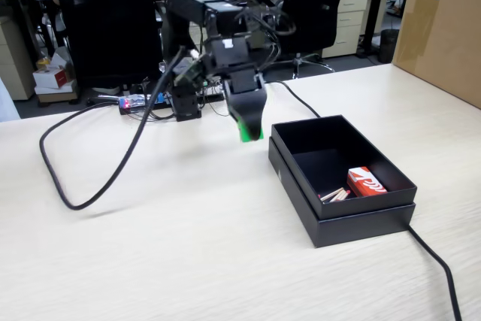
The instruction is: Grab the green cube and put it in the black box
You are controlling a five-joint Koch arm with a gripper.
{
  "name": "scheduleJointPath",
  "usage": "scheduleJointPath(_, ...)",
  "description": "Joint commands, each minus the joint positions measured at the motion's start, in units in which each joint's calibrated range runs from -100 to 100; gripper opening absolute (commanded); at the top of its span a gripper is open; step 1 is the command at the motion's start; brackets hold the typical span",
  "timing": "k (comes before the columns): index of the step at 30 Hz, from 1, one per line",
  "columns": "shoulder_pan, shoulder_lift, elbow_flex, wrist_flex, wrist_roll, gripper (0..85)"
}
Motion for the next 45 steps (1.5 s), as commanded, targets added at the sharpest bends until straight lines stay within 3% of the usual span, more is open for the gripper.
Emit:
scheduleJointPath(1,3.3,-3.2,8.4,-0.5,0.7,2.8)
scheduleJointPath(9,9.2,15.9,18.2,-0.5,2.5,3.1)
scheduleJointPath(24,9.7,33.8,15.2,-0.4,2.7,3.6)
scheduleJointPath(30,9.8,34.9,13.4,-0.5,2.4,11.7)
scheduleJointPath(38,10.2,35.4,11.3,-0.5,2.5,39.0)
scheduleJointPath(40,10.3,33.2,10.2,-0.4,2.9,49.2)
scheduleJointPath(45,10.3,22.8,9.4,1.3,3.6,50.3)
